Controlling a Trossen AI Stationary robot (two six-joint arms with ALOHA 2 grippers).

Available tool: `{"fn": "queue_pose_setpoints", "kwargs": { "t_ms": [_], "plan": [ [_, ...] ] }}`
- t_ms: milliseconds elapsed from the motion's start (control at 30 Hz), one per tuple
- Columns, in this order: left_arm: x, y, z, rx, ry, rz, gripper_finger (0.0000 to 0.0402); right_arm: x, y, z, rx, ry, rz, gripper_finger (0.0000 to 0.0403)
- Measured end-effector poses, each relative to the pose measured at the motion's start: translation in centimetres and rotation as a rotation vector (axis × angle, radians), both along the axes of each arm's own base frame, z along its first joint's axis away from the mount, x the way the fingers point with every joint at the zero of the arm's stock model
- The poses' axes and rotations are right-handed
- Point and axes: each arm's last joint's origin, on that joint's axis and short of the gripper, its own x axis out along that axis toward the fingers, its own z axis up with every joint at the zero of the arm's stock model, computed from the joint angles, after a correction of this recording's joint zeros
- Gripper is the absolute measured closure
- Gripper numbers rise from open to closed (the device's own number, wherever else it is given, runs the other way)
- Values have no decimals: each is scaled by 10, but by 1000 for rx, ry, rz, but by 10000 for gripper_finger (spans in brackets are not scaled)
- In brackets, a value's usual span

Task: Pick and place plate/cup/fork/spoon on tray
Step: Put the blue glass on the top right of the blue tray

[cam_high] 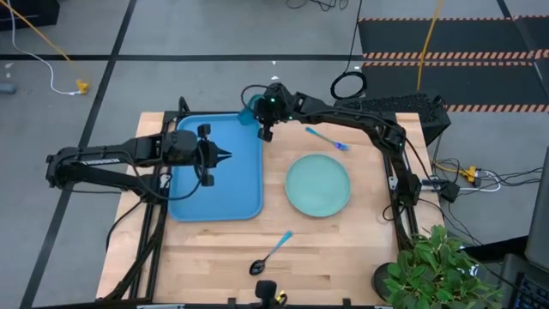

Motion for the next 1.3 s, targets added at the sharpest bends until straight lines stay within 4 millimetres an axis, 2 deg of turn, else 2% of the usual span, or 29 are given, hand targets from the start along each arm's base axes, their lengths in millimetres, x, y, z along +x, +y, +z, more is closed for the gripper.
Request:
{"fn": "queue_pose_setpoints", "kwargs": {
  "t_ms": [367, 567, 900, 1100, 1300],
  "plan": [
    [-2, 10, -1, -21, 0, 68, 371, -2, 4, -10, 84, 38, -42, 401],
    [7, 25, -9, -14, 35, 121, 371, -2, 6, -15, 88, 44, -41, 399],
    [25, 76, -48, -59, 173, 306, 371, 0, 11, -13, 85, 39, -32, 388],
    [35, 113, -74, -182, 187, 300, 371, 0, 11, -13, 68, 41, -19, 388],
    [44, 142, -102, -217, 199, 350, 371, 0, 11, -13, 51, 49, -5, 388]
  ]
}}
